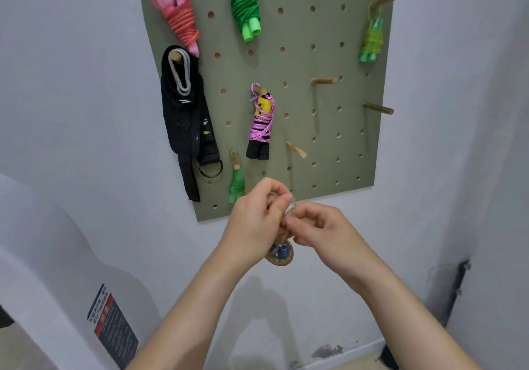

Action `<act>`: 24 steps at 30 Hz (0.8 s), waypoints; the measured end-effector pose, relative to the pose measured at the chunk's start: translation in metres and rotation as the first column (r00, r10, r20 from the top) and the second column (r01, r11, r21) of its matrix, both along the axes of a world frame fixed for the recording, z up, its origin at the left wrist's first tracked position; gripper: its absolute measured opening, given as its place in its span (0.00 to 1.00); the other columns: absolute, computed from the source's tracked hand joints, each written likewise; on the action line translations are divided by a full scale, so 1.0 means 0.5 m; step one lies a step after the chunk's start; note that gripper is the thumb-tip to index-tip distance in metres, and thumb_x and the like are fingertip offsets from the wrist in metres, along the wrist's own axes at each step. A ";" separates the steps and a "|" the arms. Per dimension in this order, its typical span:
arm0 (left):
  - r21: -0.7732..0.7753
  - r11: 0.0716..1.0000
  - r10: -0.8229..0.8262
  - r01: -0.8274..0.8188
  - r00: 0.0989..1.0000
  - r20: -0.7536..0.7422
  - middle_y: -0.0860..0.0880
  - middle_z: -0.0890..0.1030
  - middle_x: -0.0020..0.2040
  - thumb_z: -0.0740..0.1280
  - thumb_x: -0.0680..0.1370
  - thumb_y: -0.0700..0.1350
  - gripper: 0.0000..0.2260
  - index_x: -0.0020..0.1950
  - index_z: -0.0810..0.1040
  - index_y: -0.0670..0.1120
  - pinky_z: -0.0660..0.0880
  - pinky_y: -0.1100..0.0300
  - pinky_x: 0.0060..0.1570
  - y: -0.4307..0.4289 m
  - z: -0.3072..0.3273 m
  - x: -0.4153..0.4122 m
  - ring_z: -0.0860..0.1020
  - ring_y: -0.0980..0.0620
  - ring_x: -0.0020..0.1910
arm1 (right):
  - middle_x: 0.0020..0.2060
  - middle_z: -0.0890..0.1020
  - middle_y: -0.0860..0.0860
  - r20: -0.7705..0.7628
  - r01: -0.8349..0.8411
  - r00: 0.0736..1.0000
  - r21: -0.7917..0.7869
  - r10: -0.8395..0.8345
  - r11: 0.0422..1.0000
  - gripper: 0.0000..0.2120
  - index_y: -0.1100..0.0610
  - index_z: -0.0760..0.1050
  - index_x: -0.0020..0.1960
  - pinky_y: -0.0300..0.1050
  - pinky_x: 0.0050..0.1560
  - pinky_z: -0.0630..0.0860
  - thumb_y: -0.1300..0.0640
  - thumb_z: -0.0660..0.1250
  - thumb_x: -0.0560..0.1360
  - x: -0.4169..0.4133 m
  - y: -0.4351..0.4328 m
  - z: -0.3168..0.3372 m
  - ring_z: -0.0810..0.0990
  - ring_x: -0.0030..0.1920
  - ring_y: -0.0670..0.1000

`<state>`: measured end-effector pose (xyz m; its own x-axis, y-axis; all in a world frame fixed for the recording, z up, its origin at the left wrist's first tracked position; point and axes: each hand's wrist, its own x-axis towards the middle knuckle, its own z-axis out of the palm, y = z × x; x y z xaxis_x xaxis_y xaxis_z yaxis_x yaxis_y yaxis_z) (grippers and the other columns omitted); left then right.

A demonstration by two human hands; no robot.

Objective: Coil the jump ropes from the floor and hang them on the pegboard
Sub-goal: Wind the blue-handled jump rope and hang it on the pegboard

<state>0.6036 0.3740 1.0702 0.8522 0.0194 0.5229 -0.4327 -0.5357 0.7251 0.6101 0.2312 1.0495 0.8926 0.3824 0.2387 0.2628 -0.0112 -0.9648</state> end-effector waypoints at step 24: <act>-0.115 0.954 -0.285 0.275 0.955 -0.084 0.56 0.69 0.20 0.69 0.76 0.40 0.05 0.40 0.79 0.45 0.65 0.67 0.26 -0.189 0.094 0.221 0.65 0.59 0.21 | 0.36 0.79 0.54 -0.091 0.292 0.956 0.417 -0.280 0.861 0.12 0.61 0.72 0.43 0.41 0.39 0.77 0.61 0.56 0.83 0.165 -0.164 0.057 0.78 0.35 0.50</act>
<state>0.7142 0.2793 1.1170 0.8779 -0.1792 0.4441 -0.4789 -0.3245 0.8157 0.6924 0.1492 1.0782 0.9556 -0.0225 0.2939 0.2849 0.3266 -0.9012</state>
